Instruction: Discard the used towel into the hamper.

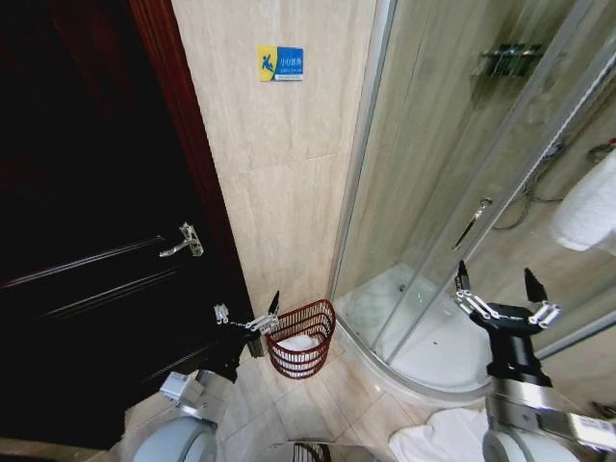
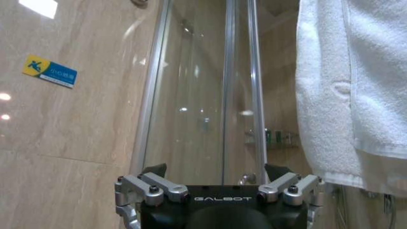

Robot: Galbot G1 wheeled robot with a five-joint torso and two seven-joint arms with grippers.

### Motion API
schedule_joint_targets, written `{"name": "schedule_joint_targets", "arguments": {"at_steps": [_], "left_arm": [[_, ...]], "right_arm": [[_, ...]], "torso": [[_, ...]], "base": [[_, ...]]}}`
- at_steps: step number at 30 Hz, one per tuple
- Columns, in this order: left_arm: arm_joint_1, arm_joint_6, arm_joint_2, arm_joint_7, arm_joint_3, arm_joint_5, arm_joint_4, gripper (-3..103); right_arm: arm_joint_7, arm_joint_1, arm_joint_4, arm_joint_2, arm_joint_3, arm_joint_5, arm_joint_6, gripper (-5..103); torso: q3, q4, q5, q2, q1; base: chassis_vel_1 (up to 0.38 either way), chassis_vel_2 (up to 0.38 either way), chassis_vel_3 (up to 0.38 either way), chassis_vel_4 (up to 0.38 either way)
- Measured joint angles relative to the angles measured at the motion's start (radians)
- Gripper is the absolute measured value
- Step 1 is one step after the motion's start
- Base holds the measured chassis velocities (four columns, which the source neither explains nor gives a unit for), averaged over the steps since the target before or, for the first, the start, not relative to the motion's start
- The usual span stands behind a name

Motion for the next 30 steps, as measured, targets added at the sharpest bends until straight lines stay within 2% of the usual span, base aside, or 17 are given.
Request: {"name": "schedule_joint_targets", "arguments": {"at_steps": [7,14,30], "left_arm": [[-0.005,-0.023,0.014,-0.009,-0.029,-0.001,0.003,100],[0.000,-0.065,0.086,-0.041,-0.043,0.088,0.029,100],[0.005,-0.050,0.053,-0.026,-0.056,0.127,0.007,100]], "right_arm": [[-0.004,0.001,0.000,0.000,-0.001,-0.003,0.002,100],[-0.006,0.001,0.000,0.000,0.000,-0.004,0.005,100],[0.000,0.005,0.000,0.000,-0.001,0.005,0.007,100]], "torso": [[0.000,0.0000,-0.0001,0.000,0.000],[0.000,0.0000,-0.0001,0.000,0.000],[0.000,0.0000,0.0000,0.000,0.000]], "base": [[0.000,0.000,0.000,0.000],[0.000,0.000,0.000,0.000],[0.000,0.000,0.000,0.000]]}}
